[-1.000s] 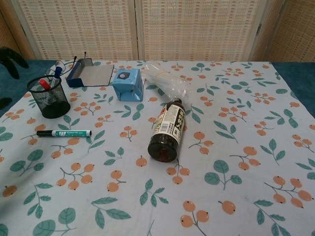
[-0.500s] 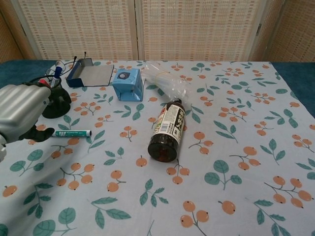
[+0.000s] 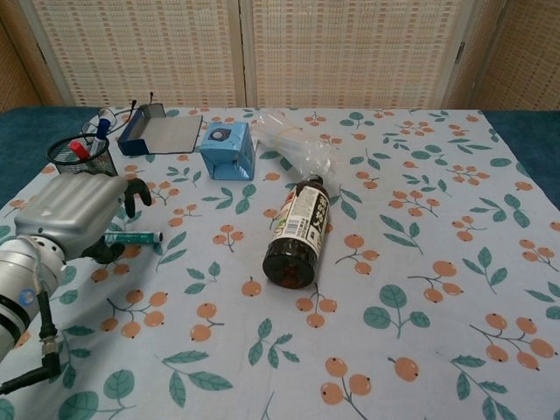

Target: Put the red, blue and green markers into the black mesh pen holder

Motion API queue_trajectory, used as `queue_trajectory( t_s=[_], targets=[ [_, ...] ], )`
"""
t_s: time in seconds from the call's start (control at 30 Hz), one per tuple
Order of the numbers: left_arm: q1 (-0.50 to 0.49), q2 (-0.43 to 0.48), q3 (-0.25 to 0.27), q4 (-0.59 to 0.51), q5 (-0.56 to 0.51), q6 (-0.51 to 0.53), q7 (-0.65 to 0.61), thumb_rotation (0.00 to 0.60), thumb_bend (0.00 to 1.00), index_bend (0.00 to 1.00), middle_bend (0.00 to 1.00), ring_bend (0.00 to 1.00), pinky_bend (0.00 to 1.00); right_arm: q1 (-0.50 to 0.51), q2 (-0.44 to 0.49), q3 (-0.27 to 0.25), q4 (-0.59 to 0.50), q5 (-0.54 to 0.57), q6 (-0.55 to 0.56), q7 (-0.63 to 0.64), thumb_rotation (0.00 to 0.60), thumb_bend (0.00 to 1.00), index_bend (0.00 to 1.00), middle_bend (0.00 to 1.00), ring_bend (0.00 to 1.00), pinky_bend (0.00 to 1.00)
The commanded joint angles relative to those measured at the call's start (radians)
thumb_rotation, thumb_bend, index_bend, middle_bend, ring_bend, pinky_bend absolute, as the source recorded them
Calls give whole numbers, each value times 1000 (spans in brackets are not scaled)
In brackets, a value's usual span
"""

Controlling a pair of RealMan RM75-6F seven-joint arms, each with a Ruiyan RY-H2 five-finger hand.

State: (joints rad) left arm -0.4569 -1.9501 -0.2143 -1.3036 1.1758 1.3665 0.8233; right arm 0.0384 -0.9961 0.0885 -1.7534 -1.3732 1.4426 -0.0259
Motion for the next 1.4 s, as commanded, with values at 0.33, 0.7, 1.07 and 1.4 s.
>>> queue_trajectory(
  t_s=[0.33, 0.7, 1.07, 1.4],
  targets=[
    [-44, -92, -13, 98, -39, -37, 29, 600, 277, 339, 402, 190, 187, -7, 13, 10, 14, 12, 6, 47, 600, 98, 279, 80, 218, 176],
    [-83, -112, -55, 150, -43, -50, 6, 600, 278, 372, 411, 198, 191, -8, 16, 10, 17, 8, 8, 60, 600, 99, 279, 80, 218, 176],
    [-100, -102, -71, 176, -57, -58, -1, 600, 278, 377, 418, 200, 191, -9, 17, 12, 17, 13, 9, 60, 600, 99, 279, 80, 219, 176],
    [-105, -101, -66, 202, -60, -62, -23, 600, 277, 394, 459, 205, 192, -11, 19, 12, 12, 10, 13, 59, 600, 99, 279, 80, 223, 176]
  ],
)
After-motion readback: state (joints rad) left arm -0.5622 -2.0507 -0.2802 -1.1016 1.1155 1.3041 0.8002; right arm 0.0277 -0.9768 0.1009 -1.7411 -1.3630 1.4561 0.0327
